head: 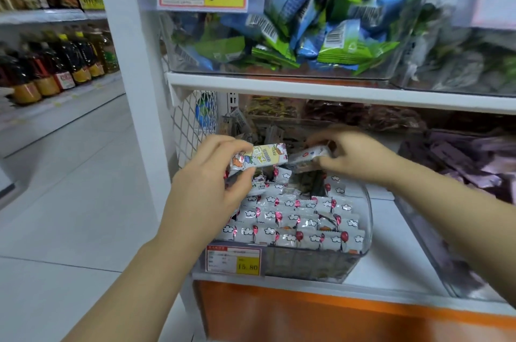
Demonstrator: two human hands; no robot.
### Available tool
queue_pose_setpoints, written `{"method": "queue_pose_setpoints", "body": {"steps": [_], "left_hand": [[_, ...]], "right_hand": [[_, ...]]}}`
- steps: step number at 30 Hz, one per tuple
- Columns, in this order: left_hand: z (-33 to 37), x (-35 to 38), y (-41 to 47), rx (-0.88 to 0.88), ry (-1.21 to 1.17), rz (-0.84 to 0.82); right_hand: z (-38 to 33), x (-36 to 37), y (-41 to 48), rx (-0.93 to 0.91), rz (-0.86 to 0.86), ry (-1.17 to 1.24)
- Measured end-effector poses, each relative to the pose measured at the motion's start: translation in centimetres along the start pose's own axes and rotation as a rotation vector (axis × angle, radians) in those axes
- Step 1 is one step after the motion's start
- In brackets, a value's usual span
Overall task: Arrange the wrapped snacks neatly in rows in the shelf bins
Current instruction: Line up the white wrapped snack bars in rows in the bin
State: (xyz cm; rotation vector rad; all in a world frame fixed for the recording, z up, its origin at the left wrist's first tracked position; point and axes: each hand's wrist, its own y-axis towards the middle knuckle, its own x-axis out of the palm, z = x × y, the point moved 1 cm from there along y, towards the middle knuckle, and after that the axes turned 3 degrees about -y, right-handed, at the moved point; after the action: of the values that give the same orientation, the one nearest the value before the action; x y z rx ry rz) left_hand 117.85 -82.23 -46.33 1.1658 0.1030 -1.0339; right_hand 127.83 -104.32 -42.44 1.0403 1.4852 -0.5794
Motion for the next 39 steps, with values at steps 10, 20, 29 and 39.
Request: {"method": "queue_pose_setpoints", "body": {"steps": [10, 20, 29, 39], "left_hand": [[1.5, -0.6, -0.7, 0.039, 0.008, -0.025], [1.1, -0.2, -3.6, 0.264, 0.001, -0.179], [-0.2, 0.9, -3.4, 0.238, 0.234, -0.329], [0.2, -0.2, -2.7, 0.208, 0.196, -0.301]], "right_hand": [[-0.1, -0.6, -7.9, -0.011, 0.356, 0.27], [-1.2, 0.4, -11.7, -0.07, 0.353, 0.376], [-0.7, 0.4, -11.5, 0.004, 0.505, 0.396], [1.7, 1.8, -11.2, 0.161, 0.692, 0.44]]}}
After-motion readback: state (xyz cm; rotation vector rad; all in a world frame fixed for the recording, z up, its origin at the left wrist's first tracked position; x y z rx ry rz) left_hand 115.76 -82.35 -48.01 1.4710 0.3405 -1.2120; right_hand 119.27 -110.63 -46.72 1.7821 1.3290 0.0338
